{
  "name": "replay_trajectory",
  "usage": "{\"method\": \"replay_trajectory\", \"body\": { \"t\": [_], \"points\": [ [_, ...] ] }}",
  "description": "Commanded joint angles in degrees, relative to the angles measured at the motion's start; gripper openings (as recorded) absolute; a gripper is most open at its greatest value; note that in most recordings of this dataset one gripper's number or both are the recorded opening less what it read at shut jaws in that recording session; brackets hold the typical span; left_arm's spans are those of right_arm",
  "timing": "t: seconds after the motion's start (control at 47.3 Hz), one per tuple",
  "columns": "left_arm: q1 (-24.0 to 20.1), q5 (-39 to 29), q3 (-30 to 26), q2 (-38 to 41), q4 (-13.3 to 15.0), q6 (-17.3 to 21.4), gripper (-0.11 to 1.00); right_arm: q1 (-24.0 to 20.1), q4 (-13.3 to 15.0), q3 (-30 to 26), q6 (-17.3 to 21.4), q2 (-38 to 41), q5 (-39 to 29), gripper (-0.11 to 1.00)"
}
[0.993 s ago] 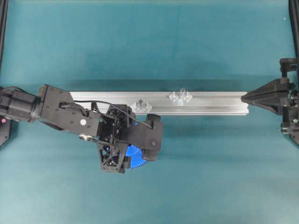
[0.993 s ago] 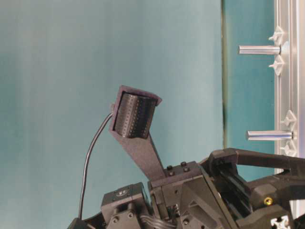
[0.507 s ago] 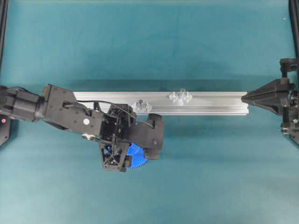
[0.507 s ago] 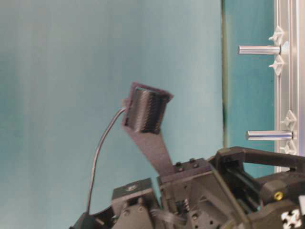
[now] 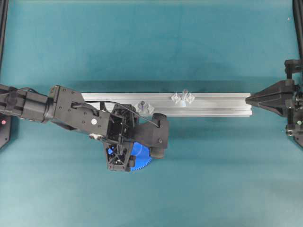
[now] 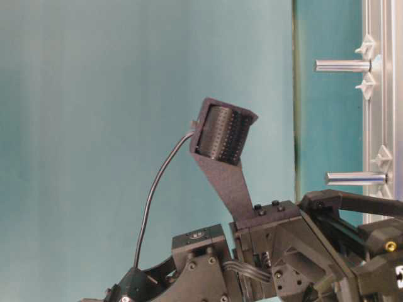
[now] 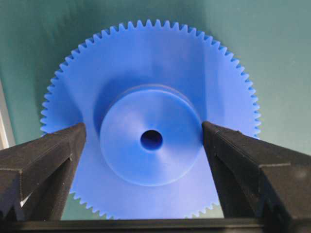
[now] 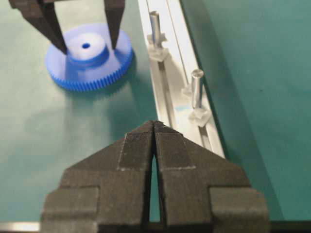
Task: Find the location of the shaft and insert the large gear.
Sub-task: 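Lower the left gripper over the gear hub and close on it, then lift the blue gear off the table with the left gripper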
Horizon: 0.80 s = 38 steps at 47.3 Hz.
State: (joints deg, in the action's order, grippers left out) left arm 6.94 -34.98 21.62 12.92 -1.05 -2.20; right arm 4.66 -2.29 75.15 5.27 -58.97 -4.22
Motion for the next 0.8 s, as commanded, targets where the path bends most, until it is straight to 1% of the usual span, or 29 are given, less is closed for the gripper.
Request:
{"method": "replay_trajectory", "body": {
  "t": [0.0,0.57,0.782],
  "points": [
    [-0.09,0.18,-0.88,-1.05,-0.18,-0.09,0.94,0.09,-0.09,-0.44,0.53,0.35,0.26,0.01],
    [-0.18,0.18,-0.70,0.44,-0.18,-0.26,0.94,0.09,-0.09,-0.26,0.62,0.35,0.26,0.01],
    [-0.09,-0.62,-0.62,0.53,-0.26,-1.32,0.94,0.18,-0.09,-0.35,0.62,0.35,0.26,0.01]
  ]
}}
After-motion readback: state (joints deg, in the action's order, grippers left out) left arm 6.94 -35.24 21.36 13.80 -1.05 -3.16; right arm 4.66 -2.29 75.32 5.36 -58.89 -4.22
